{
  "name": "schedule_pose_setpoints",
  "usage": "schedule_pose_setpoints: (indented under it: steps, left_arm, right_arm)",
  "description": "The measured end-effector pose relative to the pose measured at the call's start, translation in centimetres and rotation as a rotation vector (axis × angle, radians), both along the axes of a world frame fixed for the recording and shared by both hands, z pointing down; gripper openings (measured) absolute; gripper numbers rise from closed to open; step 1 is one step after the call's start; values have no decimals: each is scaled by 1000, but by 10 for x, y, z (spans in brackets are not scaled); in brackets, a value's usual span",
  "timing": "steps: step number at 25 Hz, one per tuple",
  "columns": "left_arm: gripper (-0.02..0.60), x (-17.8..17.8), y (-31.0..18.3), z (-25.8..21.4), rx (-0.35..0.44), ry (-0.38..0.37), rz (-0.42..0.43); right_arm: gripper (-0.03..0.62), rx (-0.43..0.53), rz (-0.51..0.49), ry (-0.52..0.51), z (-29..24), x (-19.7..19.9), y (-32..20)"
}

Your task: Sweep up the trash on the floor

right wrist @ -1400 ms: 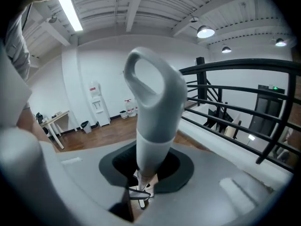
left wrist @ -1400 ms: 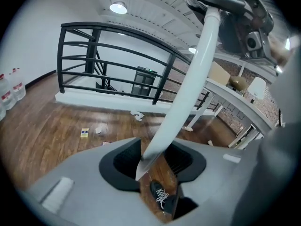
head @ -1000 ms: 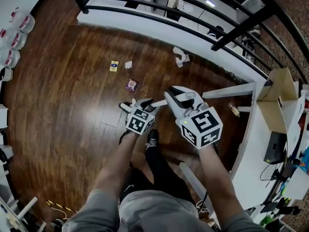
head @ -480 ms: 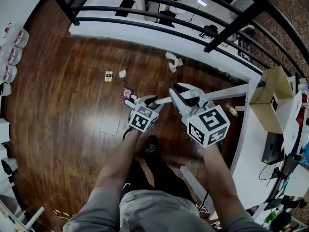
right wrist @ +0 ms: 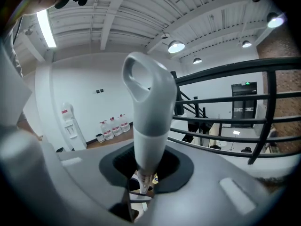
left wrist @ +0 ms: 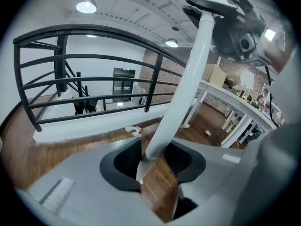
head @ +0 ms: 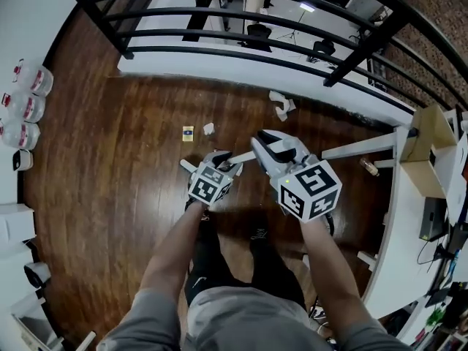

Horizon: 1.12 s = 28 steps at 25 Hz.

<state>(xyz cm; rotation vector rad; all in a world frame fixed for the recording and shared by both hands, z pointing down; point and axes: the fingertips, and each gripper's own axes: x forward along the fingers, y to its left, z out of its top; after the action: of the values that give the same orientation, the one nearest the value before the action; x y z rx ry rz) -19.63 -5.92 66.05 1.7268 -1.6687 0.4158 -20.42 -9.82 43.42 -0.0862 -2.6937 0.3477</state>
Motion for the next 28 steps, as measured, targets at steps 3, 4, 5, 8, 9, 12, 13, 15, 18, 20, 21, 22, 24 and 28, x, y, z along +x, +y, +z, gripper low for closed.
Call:
schedule_pose_setpoints:
  steps: [3, 4, 5, 8, 9, 12, 13, 15, 18, 20, 21, 22, 24, 28]
  left_arm:
    - [146, -31, 16, 14, -22, 18, 61]
    - [146, -38, 22, 20, -32, 29, 86]
    - [146, -42, 26, 26, -41, 41, 112]
    - [144, -47, 25, 38, -37, 77, 178]
    - [144, -47, 20, 40, -27, 88, 196]
    - [144, -37, 1, 42, -3, 108, 255]
    - [144, -31, -8, 43, 2, 110, 280]
    - [146, -13, -27, 43, 7, 118, 336]
    - [150, 17, -56, 42, 16, 134, 407]
    - [150, 33, -72, 41, 16, 132, 452]
    - [150, 41, -79, 41, 15, 133, 471]
    - [152, 50, -84, 40, 14, 135, 489]
    - [152, 67, -95, 37, 11, 135, 523]
    - [149, 84, -112, 27, 10, 117, 565]
  right_arm:
    - [61, -17, 75, 33, 17, -31, 11]
    - [61, -23, 100, 46, 23, -39, 16]
    - [61, -29, 123, 59, 29, -46, 20]
    - [61, -8, 188, 80, 39, -59, 23]
    - [61, 7, 209, 83, 39, -61, 20]
    - [61, 42, 266, 101, 40, -55, 5]
    - [60, 48, 290, 110, 41, -49, -3]
    - [61, 52, 351, 126, 43, -28, -22]
    - [61, 57, 436, 142, 43, 6, -52]
    - [61, 56, 479, 144, 42, 24, -67]
    - [61, 55, 499, 146, 42, 33, -74]
    - [61, 53, 517, 150, 41, 43, -80]
    - [61, 48, 546, 156, 39, 60, -91]
    - [61, 31, 570, 130, 29, 80, -110]
